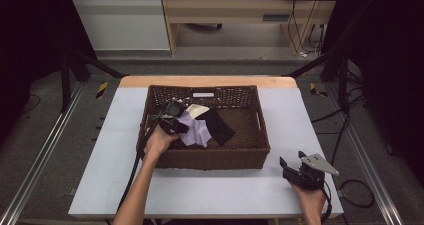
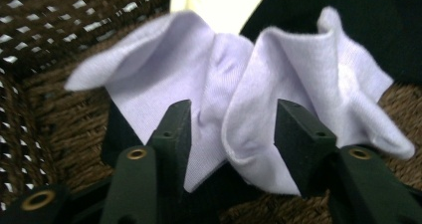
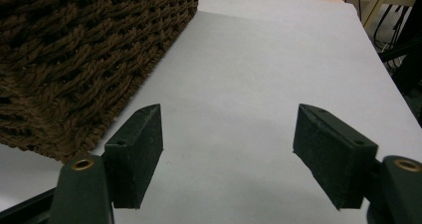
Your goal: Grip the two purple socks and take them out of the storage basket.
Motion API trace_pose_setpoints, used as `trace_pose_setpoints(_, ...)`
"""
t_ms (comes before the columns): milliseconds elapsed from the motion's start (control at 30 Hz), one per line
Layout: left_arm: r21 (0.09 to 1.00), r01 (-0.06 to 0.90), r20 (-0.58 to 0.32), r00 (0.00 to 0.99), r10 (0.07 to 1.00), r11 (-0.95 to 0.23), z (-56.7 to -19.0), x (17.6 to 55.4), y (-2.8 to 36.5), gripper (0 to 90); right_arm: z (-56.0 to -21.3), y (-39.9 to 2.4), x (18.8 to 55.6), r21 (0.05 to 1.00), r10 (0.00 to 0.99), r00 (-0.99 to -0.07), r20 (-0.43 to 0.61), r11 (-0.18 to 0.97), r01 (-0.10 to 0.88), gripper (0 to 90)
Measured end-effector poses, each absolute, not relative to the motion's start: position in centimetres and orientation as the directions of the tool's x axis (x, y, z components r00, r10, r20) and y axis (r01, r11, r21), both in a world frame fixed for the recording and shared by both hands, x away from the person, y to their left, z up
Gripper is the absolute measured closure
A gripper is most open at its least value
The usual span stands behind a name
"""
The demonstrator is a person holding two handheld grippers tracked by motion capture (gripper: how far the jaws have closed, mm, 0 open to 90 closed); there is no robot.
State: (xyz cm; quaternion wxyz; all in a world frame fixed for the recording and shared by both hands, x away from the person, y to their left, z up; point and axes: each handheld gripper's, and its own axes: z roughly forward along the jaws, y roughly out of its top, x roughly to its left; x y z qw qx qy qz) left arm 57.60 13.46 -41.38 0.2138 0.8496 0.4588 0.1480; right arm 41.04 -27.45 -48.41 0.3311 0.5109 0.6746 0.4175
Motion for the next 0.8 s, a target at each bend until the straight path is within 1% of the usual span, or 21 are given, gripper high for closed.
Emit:
trace_pose_setpoints(133, 0.482, 0.727, 0.032, 0.543, 0.839, -0.489, -41.5, 57.7, 13.5, 65.6, -48.4, -27.5, 41.0, 0.901, 0.966, -0.259, -0.018, 0.128, 0.415, 27.8)
trace_pose_setpoints(167, 0.476, 0.731, 0.026, 0.543, 0.839, -0.488, -41.5, 57.7, 13.5, 65.6, -48.4, -27.5, 41.1, 0.901, 0.965, -0.26, -0.018, 0.128, 0.415, 27.8)
trace_pose_setpoints(200, 0.472, 0.737, 0.018, 0.542, 0.84, -0.485, -41.6, 57.7, 13.5, 71.1, -48.4, -27.5, 41.0, 0.901, 0.966, -0.259, -0.017, 0.128, 0.415, 27.7)
trace_pose_setpoints(267, 0.475, 0.738, 0.01, 0.54, 0.842, -0.48, -41.5, 57.8, 13.6, 78.9, -48.4, -27.5, 41.0, 0.902, 0.965, -0.26, -0.018, 0.128, 0.413, 27.7)
trace_pose_setpoints(300, 0.487, 0.731, 0.009, 0.542, 0.84, -0.477, -41.4, 57.7, 13.7, 86.1, -48.4, -27.5, 41.0, 0.902, 0.965, -0.26, -0.016, 0.126, 0.412, 27.7)
trace_pose_setpoints(333, 0.487, 0.731, 0.009, 0.542, 0.84, -0.477, -41.4, 57.7, 13.7, 86.5, -48.4, -27.5, 41.0, 0.902, 0.965, -0.26, -0.016, 0.126, 0.412, 27.7)
trace_pose_setpoints(367, 0.519, 0.711, 0.01, 0.55, 0.835, -0.474, -41.1, 57.5, 13.7, 86.7, -48.4, -27.5, 41.0, 0.903, 0.965, -0.261, -0.016, 0.126, 0.41, 27.6)
trace_pose_setpoints(433, 0.553, 0.691, 0.006, 0.556, 0.831, -0.466, -40.8, 57.3, 13.8, 86.9, -48.4, -27.5, 41.0, 0.903, 0.965, -0.26, -0.015, 0.124, 0.411, 27.5)
trace_pose_setpoints(467, 0.553, 0.691, 0.006, 0.556, 0.831, -0.466, -40.8, 57.3, 13.8, 87.0, -48.4, -27.5, 41.0, 0.903, 0.965, -0.26, -0.015, 0.124, 0.411, 27.5)
trace_pose_setpoints(533, 0.6, 0.663, -0.002, 0.562, 0.827, -0.448, -40.4, 57.0, 14.0, 87.0, -48.4, -27.5, 41.0, 0.903, 0.965, -0.261, -0.015, 0.125, 0.41, 27.5)
trace_pose_setpoints(667, 0.695, 0.583, 0.007, 0.581, 0.814, -0.422, -39.6, 56.1, 14.3, 87.1, -48.4, -27.5, 41.0, 0.903, 0.965, -0.261, -0.016, 0.126, 0.41, 27.4)
trace_pose_setpoints(700, 0.738, 0.537, 0.02, 0.588, 0.808, -0.409, -39.2, 55.7, 14.5, 87.1, -48.4, -27.5, 41.0, 0.903, 0.965, -0.261, -0.016, 0.126, 0.411, 27.4)
trace_pose_setpoints(733, 0.738, 0.537, 0.02, 0.588, 0.808, -0.409, -39.2, 55.7, 14.5, 87.1, -48.4, -27.5, 41.0, 0.903, 0.965, -0.261, -0.016, 0.126, 0.412, 27.4)
trace_pose_setpoints(800, 0.779, 0.495, 0.02, 0.593, 0.805, -0.384, -38.9, 55.3, 14.8, 87.3, -48.4, -27.5, 41.0, 0.902, 0.965, -0.261, -0.016, 0.127, 0.412, 27.4)
